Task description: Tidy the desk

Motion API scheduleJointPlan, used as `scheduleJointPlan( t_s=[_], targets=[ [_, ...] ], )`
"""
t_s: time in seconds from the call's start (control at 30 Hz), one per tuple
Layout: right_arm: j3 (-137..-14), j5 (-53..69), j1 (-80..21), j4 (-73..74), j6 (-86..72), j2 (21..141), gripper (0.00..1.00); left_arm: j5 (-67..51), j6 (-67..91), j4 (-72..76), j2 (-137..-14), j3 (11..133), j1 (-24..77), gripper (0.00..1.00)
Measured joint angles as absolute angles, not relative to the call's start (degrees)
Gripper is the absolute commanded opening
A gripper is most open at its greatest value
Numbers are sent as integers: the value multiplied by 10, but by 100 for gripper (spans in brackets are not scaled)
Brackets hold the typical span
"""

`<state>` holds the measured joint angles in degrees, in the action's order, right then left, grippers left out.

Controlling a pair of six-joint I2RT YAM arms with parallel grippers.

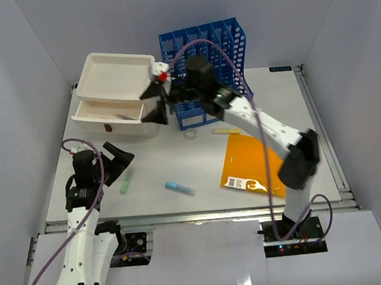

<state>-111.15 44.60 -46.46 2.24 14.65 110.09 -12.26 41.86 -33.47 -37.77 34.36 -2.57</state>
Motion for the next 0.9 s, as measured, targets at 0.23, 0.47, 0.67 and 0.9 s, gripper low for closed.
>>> scheduleJointPlan(
  t_s=[0.23, 0.47, 0.67, 0.9],
  targets=[
    [-793, 639, -338, 36, 164, 705, 84, -39, 372, -332, -453, 368, -30, 97],
    [-455, 755, -221, 69, 241, 540, 86, -19, 256, -298, -527, 398, -49, 98],
    [-357, 784, -166, 100, 308, 475, 85, -35, 124, -232, -578, 393, -88, 92],
    [-353, 806, -132, 89, 341, 457, 86, -46, -7, -191, -607, 379, -103, 87]
  ],
)
